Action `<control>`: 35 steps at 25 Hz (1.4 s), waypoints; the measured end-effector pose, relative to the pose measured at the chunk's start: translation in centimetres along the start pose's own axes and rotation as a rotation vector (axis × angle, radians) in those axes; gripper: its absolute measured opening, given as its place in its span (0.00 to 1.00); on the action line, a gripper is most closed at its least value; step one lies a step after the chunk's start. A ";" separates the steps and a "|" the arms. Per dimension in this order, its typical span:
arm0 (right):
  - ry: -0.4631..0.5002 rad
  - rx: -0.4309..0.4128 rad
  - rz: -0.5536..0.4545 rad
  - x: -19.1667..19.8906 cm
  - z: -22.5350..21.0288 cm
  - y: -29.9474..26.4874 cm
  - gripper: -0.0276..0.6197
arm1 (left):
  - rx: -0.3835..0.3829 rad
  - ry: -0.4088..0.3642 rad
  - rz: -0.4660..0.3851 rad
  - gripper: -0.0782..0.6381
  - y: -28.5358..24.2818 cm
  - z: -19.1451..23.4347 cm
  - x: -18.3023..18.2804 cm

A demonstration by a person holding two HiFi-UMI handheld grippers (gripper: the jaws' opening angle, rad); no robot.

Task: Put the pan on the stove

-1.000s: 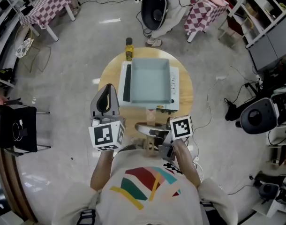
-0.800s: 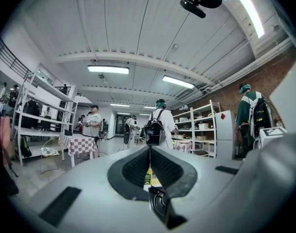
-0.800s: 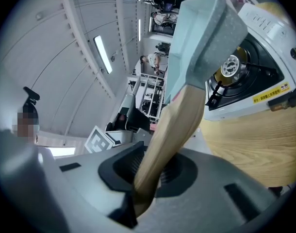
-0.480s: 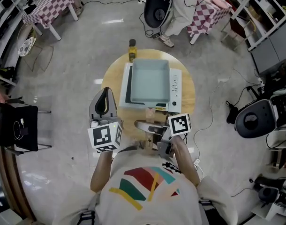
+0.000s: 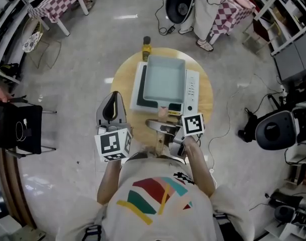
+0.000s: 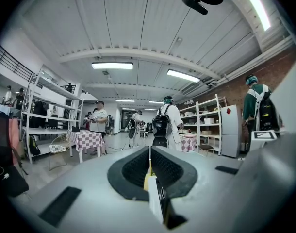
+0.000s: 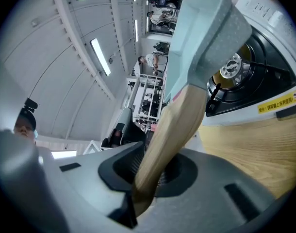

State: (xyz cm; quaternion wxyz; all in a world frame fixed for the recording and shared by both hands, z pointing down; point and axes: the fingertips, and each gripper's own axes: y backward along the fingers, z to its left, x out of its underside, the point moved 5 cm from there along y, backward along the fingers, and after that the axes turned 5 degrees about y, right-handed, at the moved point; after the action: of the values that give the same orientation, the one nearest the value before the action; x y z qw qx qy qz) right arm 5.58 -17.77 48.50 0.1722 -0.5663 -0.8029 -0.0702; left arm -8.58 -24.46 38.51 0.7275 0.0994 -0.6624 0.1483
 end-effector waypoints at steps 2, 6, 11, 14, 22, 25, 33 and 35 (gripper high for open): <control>-0.007 0.004 0.009 0.0 -0.6 -0.2 0.13 | -0.009 0.000 0.011 0.12 0.1 0.2 0.2; 0.019 -0.005 0.020 -0.4 -1.3 -0.4 0.13 | -0.021 -0.004 0.019 0.12 -0.2 -0.2 0.2; -0.017 0.001 0.011 -0.2 -2.4 -1.3 0.13 | -0.023 -0.009 0.024 0.12 0.1 0.0 0.4; -0.037 -0.006 0.004 -0.1 -2.9 -1.5 0.13 | -0.032 -0.010 0.027 0.12 0.4 0.1 0.5; -0.009 0.015 0.023 -0.6 -4.2 -1.2 0.13 | -0.083 -0.023 0.049 0.12 0.9 1.4 1.1; -0.049 -0.012 0.010 -0.5 -4.1 -1.3 0.14 | -0.088 -0.022 0.059 0.12 1.0 1.4 1.3; -0.025 0.042 0.016 -0.7 -5.4 -0.9 0.14 | -0.085 -0.032 0.098 0.12 0.9 1.2 2.0; -0.003 0.013 0.012 -0.7 -5.2 -1.3 0.14 | -0.082 -0.029 0.098 0.12 1.1 1.2 2.1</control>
State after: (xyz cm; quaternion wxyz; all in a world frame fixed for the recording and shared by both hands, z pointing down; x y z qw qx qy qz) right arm 5.61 -20.46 53.17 0.1751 -0.5702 -0.8002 -0.0629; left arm -9.94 -23.68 40.71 0.7133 0.0393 -0.6823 0.1551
